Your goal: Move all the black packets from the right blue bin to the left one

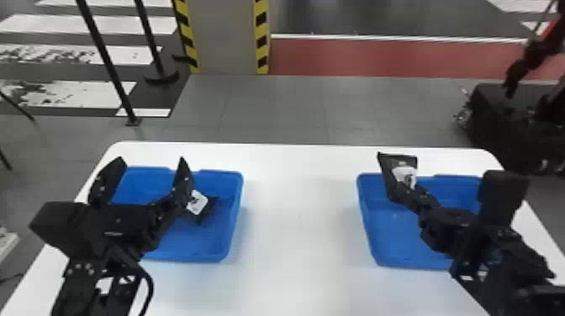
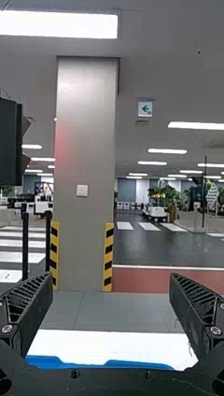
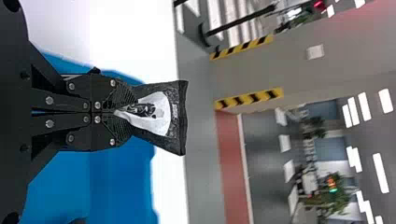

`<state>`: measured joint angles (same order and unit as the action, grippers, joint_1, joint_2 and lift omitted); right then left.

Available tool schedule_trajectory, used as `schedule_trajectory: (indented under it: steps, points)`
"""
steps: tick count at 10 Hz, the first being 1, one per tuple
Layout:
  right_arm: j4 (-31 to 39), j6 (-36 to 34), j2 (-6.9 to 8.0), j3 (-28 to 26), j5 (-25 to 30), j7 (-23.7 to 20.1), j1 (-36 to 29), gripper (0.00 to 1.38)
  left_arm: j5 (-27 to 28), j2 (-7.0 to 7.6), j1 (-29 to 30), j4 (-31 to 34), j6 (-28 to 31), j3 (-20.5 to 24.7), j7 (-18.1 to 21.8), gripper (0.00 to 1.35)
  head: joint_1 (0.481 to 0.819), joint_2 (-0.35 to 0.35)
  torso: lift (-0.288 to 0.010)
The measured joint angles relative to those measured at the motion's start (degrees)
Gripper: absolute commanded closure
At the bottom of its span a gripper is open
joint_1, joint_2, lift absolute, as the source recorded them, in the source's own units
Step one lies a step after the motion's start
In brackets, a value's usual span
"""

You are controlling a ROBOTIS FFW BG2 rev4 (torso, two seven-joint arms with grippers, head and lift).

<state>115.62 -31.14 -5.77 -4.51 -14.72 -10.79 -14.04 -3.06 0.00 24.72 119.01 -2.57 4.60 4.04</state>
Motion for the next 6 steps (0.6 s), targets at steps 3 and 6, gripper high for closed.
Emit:
schedule_trajectory:
  steps: [3, 6]
  points:
    - [-4.0, 12.9, -0.12, 0.7, -0.8, -15.0, 4.2, 1.18, -5.5, 0.40, 0.0, 4.0, 5.4, -2.0, 0.1, 0.25, 0.695, 0.070, -0.110]
    - [-6.1, 13.5, -2.14, 10.5, -4.4, -17.9, 9.3, 1.18, -14.6, 2.12, -1.6, 11.8, 24.1, -4.3, 5.4, 0.22, 0.690, 0.095, -0.110]
